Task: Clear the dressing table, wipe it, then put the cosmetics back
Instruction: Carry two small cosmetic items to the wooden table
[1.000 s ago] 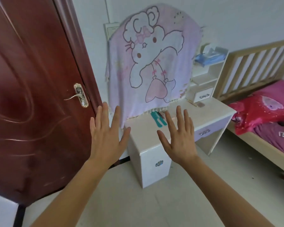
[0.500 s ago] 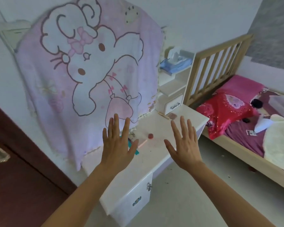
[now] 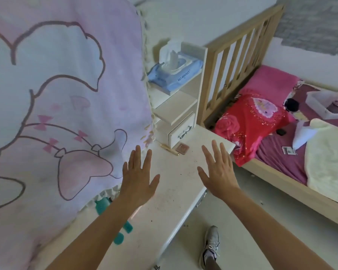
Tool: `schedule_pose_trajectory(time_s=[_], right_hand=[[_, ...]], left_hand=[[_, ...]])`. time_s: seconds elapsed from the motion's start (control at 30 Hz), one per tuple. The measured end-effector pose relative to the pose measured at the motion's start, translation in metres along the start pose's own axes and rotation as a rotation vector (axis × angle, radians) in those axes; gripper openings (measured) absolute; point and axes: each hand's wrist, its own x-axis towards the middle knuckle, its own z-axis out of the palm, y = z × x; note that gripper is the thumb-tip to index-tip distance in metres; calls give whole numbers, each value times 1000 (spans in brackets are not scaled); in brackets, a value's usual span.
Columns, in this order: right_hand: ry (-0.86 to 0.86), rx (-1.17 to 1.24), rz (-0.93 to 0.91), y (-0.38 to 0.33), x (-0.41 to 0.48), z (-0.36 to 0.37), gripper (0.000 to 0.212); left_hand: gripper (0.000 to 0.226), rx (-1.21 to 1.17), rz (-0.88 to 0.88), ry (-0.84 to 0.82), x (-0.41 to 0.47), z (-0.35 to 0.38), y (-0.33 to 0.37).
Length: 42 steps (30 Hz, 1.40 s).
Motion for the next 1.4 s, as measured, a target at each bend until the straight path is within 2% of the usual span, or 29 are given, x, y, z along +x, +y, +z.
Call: schedule_pose_trajectory(time_s=[0.17, 0.37, 0.47, 0.67, 0.83, 0.97, 1.1, 1.27, 1.4], right_hand=[[-215, 44, -72, 48, 97, 48, 68], [-439, 42, -244, 90, 184, 87, 64], [-524, 57, -301, 101, 207, 111, 60], [-723, 14, -376, 99, 216, 166, 62], [-689, 81, -385, 91, 220, 189, 66], [-657, 34, -427, 90, 225, 204, 64], [-592, 6, -421, 88, 216, 201, 58], [-531, 115, -362, 87, 201, 200, 39], [-532, 151, -328, 82, 203, 199, 41]], left_hand=[[78, 56, -173, -163, 77, 48, 12], [78, -23, -363, -278, 143, 92, 30], [76, -38, -390, -368, 161, 113, 39], [82, -6, -337, -503, 198, 162, 32], [112, -78, -388, -458, 236, 195, 15], [132, -87, -340, -383, 249, 215, 6], [118, -89, -293, -350, 237, 223, 8], [88, -81, -171, -331, 203, 226, 9], [78, -105, -149, -283, 183, 223, 0]])
